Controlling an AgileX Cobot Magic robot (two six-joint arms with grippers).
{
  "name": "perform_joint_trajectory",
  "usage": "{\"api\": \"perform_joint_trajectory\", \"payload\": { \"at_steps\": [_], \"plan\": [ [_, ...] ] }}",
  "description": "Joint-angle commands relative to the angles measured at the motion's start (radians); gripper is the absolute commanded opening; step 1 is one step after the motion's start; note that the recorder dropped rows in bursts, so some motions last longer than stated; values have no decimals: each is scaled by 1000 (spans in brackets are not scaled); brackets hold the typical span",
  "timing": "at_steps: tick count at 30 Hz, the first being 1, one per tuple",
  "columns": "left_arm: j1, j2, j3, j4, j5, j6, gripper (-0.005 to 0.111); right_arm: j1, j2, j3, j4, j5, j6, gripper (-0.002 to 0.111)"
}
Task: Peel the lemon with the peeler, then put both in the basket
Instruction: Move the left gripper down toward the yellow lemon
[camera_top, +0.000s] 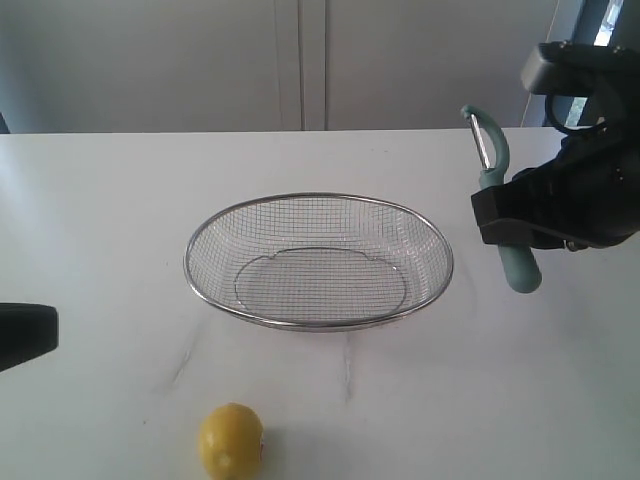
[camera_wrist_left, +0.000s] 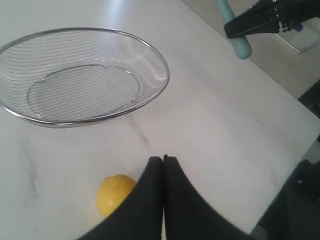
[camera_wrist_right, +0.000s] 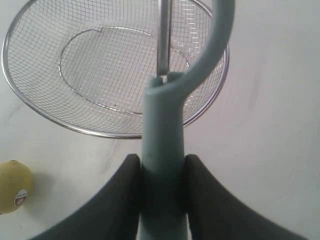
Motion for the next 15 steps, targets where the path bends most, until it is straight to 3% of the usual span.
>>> {"api": "perform_joint_trajectory", "payload": {
  "at_steps": [1,10,12,15],
  "plan": [
    [-6,79,-5,-131,44,129,0,2,-7,-6,7,-12,-7,0],
    [-6,227,-27,-224,11,305,0,2,-7,-6,7,-12,-7,0],
    [-20,300,-66,-177,20,296,0,2,-7,-6,7,-12,-7,0],
    [-97,426,-148,-8,-3,208,0,2,-7,-6,7,-12,-7,0]
  ]
}}
